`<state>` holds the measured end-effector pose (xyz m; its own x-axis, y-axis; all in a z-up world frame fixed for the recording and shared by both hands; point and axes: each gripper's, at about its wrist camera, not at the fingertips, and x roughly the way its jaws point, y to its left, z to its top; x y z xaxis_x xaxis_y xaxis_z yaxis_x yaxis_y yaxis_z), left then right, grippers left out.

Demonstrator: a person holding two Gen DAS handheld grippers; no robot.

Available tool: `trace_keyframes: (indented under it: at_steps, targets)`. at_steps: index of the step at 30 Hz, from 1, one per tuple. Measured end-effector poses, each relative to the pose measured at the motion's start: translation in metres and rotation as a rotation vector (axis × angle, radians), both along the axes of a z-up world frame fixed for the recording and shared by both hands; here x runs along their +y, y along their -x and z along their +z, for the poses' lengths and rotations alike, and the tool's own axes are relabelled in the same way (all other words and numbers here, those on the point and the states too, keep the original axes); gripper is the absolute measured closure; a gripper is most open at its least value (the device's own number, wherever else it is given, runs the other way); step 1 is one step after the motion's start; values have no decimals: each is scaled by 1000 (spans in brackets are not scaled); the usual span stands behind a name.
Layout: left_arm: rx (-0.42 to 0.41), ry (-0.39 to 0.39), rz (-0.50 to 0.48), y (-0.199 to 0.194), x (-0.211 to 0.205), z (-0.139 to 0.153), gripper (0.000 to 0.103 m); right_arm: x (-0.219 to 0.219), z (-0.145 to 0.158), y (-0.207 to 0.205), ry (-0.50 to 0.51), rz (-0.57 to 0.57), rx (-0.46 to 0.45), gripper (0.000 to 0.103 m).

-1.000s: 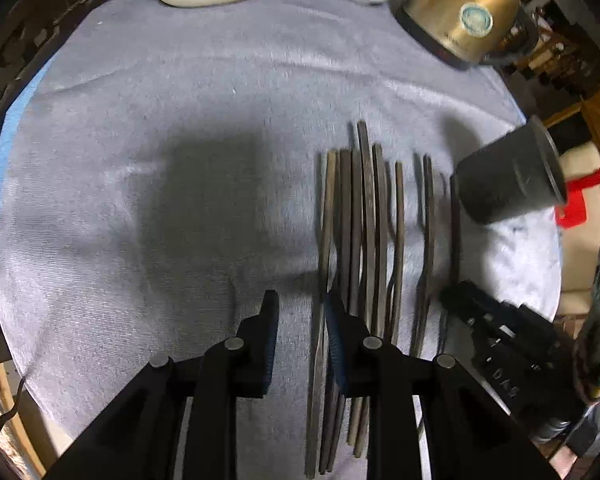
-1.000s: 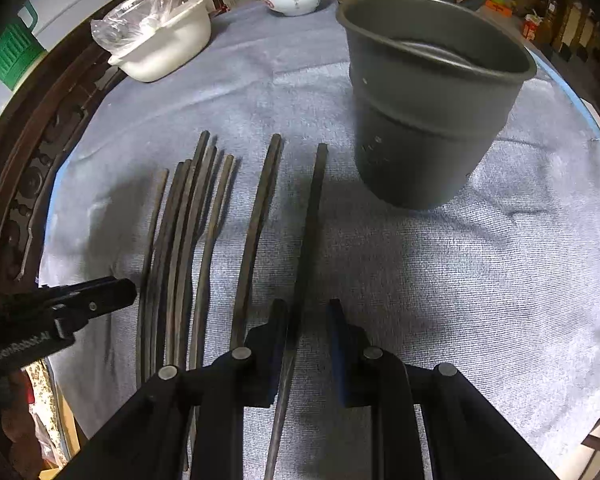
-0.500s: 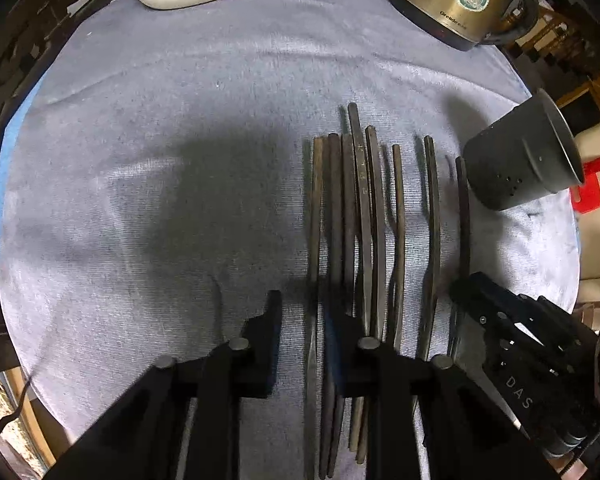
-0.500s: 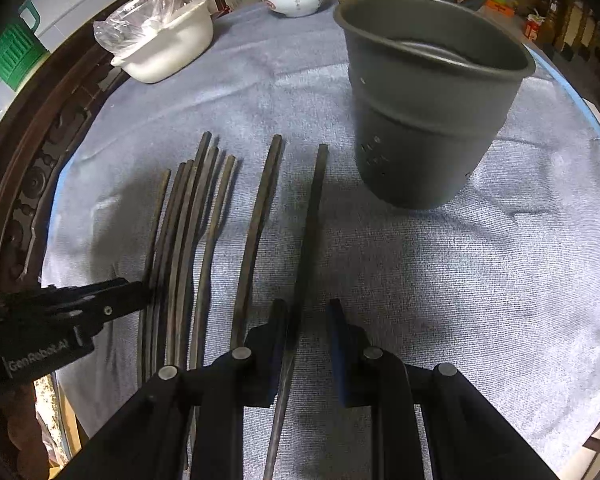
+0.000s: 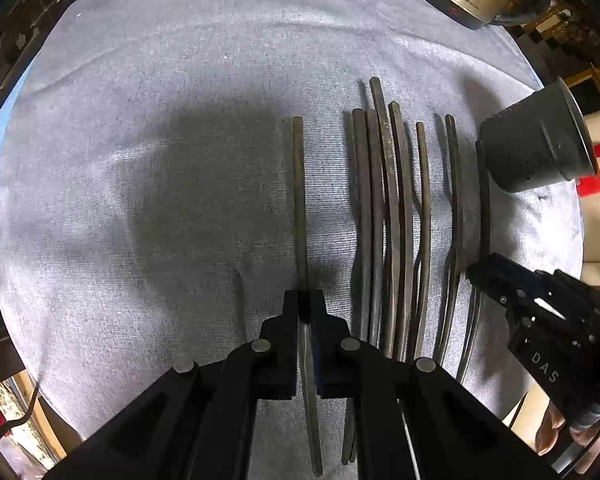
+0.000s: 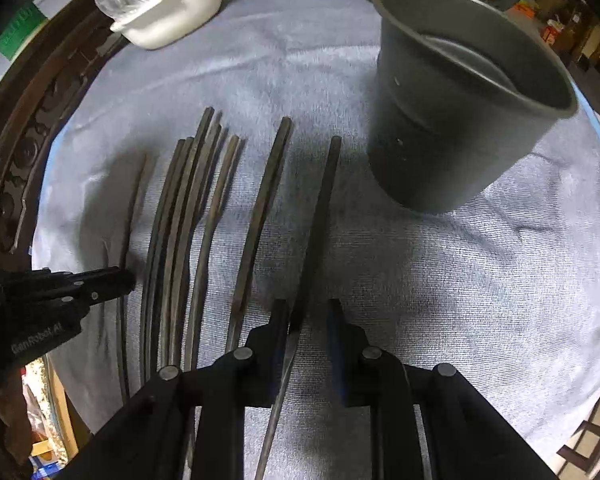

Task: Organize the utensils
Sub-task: 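Lower the left tool and grasp a dark chopstick while the right tool grasps another chopstick, then lift both held chopsticks upright and carry them toward the grey cup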

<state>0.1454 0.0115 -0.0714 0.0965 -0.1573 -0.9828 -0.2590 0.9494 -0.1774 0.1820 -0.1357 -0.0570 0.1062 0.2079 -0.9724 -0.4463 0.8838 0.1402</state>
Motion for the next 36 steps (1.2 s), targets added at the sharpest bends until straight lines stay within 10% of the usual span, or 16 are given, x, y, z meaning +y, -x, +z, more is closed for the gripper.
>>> trace_keyframes:
  at_steps: [20,29,36]
  targets:
    - [-61,92,0,15,41,6,98,15,4,8,34,26,32,96]
    - [-268,71,75,42,64,51,98,-3,45,30,-110,-25,-105,96]
    - [-511,-38,169,59,71,96,98,-38,88,56,-174,-134,-402,96]
